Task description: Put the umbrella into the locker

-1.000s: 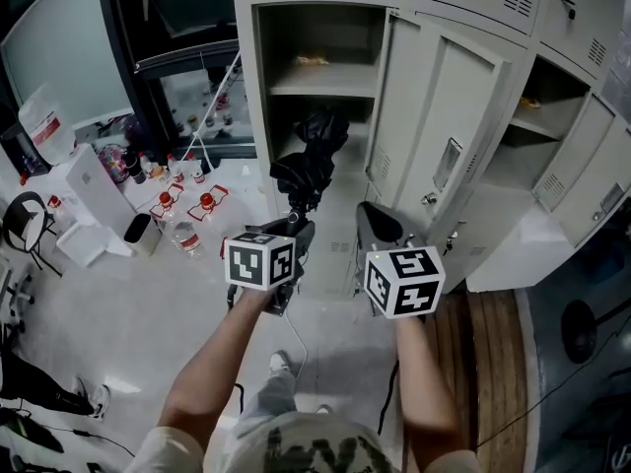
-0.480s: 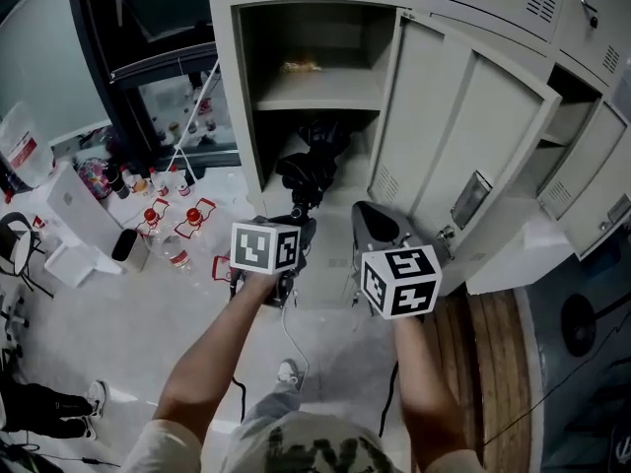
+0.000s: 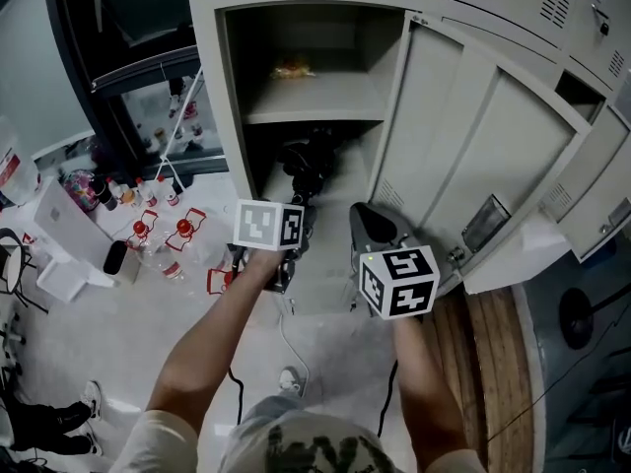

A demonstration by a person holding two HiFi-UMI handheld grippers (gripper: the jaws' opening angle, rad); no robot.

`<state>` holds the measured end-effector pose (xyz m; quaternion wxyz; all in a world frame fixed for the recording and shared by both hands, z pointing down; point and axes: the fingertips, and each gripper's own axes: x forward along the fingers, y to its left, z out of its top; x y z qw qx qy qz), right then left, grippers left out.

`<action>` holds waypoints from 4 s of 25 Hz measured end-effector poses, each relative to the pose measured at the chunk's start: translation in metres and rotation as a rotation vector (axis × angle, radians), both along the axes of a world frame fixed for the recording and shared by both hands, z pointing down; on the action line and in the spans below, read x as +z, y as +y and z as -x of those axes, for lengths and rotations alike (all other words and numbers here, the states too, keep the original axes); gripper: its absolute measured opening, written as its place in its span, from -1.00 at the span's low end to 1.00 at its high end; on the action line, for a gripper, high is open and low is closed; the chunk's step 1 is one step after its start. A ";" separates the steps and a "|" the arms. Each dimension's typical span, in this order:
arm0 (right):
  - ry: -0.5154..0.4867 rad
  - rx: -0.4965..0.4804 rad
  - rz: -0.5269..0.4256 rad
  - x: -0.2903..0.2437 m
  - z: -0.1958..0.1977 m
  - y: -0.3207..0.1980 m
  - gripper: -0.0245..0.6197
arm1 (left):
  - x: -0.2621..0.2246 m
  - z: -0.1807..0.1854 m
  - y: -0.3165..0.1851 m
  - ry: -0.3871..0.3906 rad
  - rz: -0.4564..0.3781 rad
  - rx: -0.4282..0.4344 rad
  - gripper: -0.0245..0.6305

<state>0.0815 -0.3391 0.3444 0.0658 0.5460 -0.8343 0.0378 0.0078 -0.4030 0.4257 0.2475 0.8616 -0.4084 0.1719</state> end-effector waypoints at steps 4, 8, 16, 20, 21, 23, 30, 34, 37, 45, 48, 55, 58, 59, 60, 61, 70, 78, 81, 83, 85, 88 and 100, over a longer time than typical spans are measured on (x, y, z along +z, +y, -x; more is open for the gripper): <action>0.003 0.010 0.003 0.001 0.001 -0.010 -0.93 | -0.002 -0.003 -0.018 0.016 0.027 -0.014 -0.57; 0.011 0.028 0.004 0.004 -0.001 -0.018 -0.93 | -0.001 -0.006 -0.036 0.019 0.053 -0.039 -0.57; 0.008 0.062 0.013 0.011 -0.008 -0.029 -0.93 | 0.009 -0.010 -0.060 -0.012 0.099 -0.056 -0.56; 0.005 0.073 0.020 0.015 -0.009 -0.033 -0.93 | 0.015 -0.009 -0.068 -0.021 0.128 -0.071 -0.55; 0.006 0.075 0.022 0.016 -0.009 -0.033 -0.93 | 0.016 -0.008 -0.070 -0.019 0.137 -0.075 -0.54; 0.004 0.080 0.026 0.018 -0.010 -0.035 -0.93 | 0.014 -0.008 -0.072 -0.021 0.146 -0.082 -0.51; -0.003 0.088 0.034 0.024 -0.009 -0.038 -0.93 | 0.011 -0.011 -0.079 -0.043 0.113 -0.079 -0.47; -0.003 0.088 0.036 0.025 -0.009 -0.038 -0.93 | 0.007 -0.011 -0.081 -0.034 0.078 -0.079 -0.45; -0.002 0.087 0.038 0.024 -0.008 -0.037 -0.93 | 0.003 -0.011 -0.082 -0.034 0.023 -0.075 -0.44; -0.007 0.082 0.047 0.027 -0.008 -0.032 -0.93 | -0.004 -0.005 -0.076 -0.064 -0.054 -0.057 -0.28; -0.008 0.078 0.051 0.029 -0.009 -0.029 -0.93 | -0.006 -0.002 -0.071 -0.046 -0.070 -0.057 -0.28; -0.009 0.050 0.053 0.028 -0.003 -0.022 -0.93 | -0.019 0.004 -0.053 -0.008 -0.139 -0.040 -0.19; -0.012 0.035 0.052 0.029 0.001 -0.018 -0.93 | -0.022 0.008 -0.045 -0.004 -0.167 -0.028 -0.16; -0.013 0.031 0.052 0.030 0.003 -0.016 -0.93 | -0.021 0.010 -0.042 -0.003 -0.173 -0.029 -0.16; -0.014 0.028 0.052 0.030 0.003 -0.015 -0.93 | -0.021 0.013 -0.039 -0.001 -0.177 -0.031 -0.16; -0.016 0.025 0.052 0.031 0.004 -0.013 -0.93 | -0.020 0.015 -0.037 0.001 -0.182 -0.033 -0.16; -0.033 -0.004 0.061 0.037 0.007 0.001 -0.93 | -0.007 0.025 -0.011 -0.023 -0.245 -0.043 -0.16; -0.057 -0.013 0.051 0.032 0.007 0.009 -0.93 | 0.002 0.030 -0.005 -0.048 -0.262 -0.062 -0.28; -0.053 -0.019 0.043 0.030 0.008 0.011 -0.93 | 0.005 0.031 -0.007 -0.063 -0.262 -0.072 -0.35; -0.051 -0.019 0.045 0.030 0.007 0.012 -0.93 | 0.007 0.031 -0.007 -0.068 -0.258 -0.075 -0.53; -0.052 -0.016 0.047 0.031 0.005 0.011 -0.93 | 0.006 0.030 -0.007 -0.073 -0.260 -0.070 -0.55; -0.055 -0.008 0.050 0.031 0.002 0.010 -0.93 | 0.006 0.028 -0.006 -0.088 -0.260 -0.056 -0.56; -0.042 0.035 0.052 0.030 -0.009 -0.007 -0.93 | 0.008 0.005 -0.033 -0.107 -0.232 -0.024 -0.56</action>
